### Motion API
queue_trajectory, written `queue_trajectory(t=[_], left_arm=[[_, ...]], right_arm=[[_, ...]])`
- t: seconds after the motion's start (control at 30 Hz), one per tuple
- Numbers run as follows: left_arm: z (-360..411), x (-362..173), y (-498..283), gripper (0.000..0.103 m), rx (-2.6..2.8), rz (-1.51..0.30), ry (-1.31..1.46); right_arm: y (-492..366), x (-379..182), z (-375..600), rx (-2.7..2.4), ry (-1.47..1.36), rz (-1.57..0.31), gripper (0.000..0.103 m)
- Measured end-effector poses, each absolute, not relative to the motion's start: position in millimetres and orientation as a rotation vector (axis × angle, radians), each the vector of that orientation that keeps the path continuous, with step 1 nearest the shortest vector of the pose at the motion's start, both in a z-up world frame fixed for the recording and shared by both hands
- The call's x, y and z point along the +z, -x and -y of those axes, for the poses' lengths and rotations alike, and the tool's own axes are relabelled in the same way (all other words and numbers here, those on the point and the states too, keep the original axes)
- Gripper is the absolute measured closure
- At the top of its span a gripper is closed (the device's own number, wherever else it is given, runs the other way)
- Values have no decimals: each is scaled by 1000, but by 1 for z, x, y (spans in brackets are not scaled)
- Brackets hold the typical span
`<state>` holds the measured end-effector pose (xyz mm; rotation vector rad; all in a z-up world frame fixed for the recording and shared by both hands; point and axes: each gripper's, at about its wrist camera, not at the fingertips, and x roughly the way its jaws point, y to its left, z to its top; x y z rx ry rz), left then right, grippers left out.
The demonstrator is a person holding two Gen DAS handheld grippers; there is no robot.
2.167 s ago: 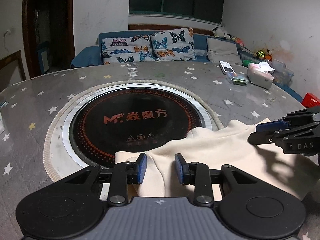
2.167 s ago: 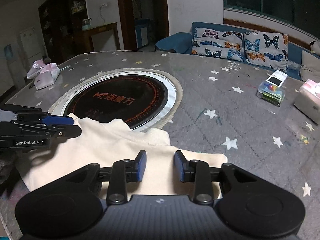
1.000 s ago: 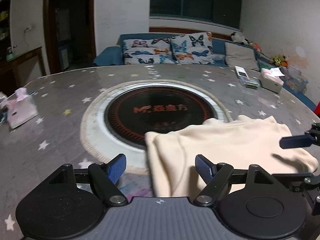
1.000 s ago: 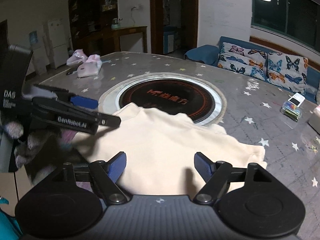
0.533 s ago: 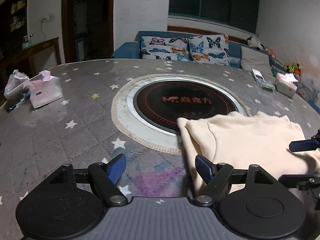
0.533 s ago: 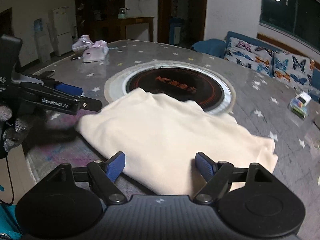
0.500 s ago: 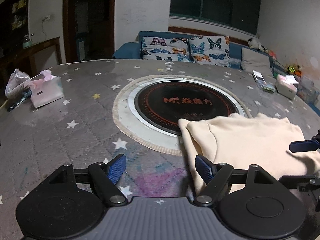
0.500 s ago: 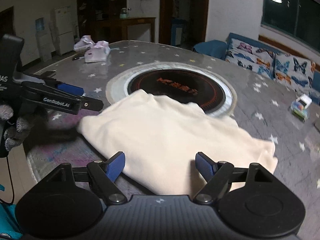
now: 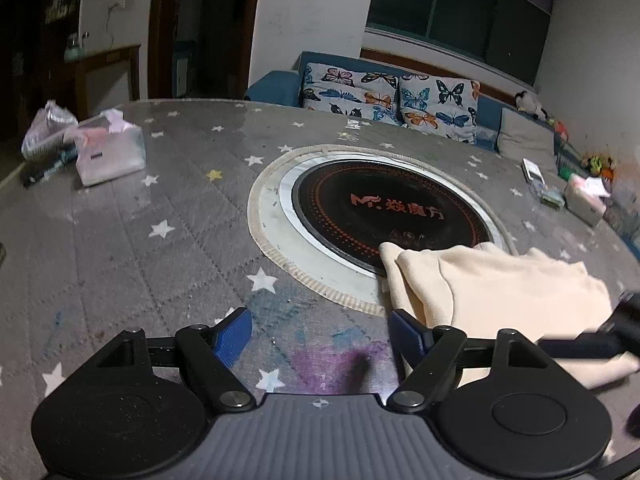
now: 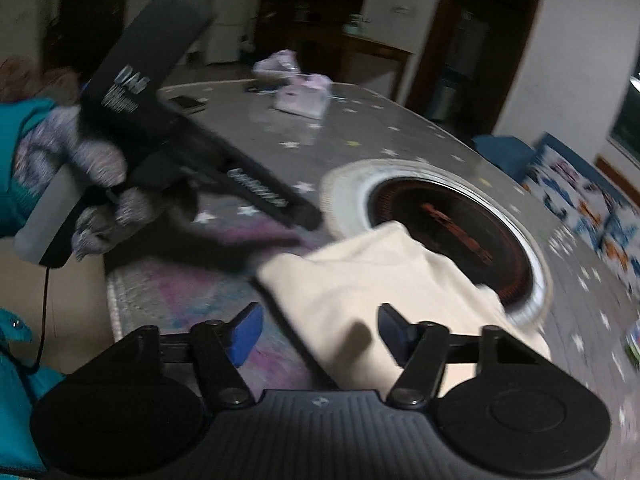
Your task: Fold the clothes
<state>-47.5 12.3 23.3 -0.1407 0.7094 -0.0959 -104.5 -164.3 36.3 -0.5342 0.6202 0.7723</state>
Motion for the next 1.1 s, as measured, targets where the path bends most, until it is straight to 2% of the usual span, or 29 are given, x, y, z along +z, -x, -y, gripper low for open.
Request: queue_trajectory(t=[0.33,0.4,0.47,0.57,0.83,1.1], left_arm=[[-24,28,36,31,-156,-738,302],[-24,28,34,31,-171,-746,341],[-24,28,31,31,-186,-754,383],[-24,28,28,30,-213,-771,448],[-18,25,18,30,-262,-833,643],[-10,11,11,31,-300,-909,836]], right_arm=[[104,20,123,841,670,-592,61],[104,14,119,837,697,-586,70],[103,13,119,825,690,-581,86],[96,20,126,817,616,-586,95],[80,50,161,789,381,-570,99],[80,59,183,783,299,-545,99]])
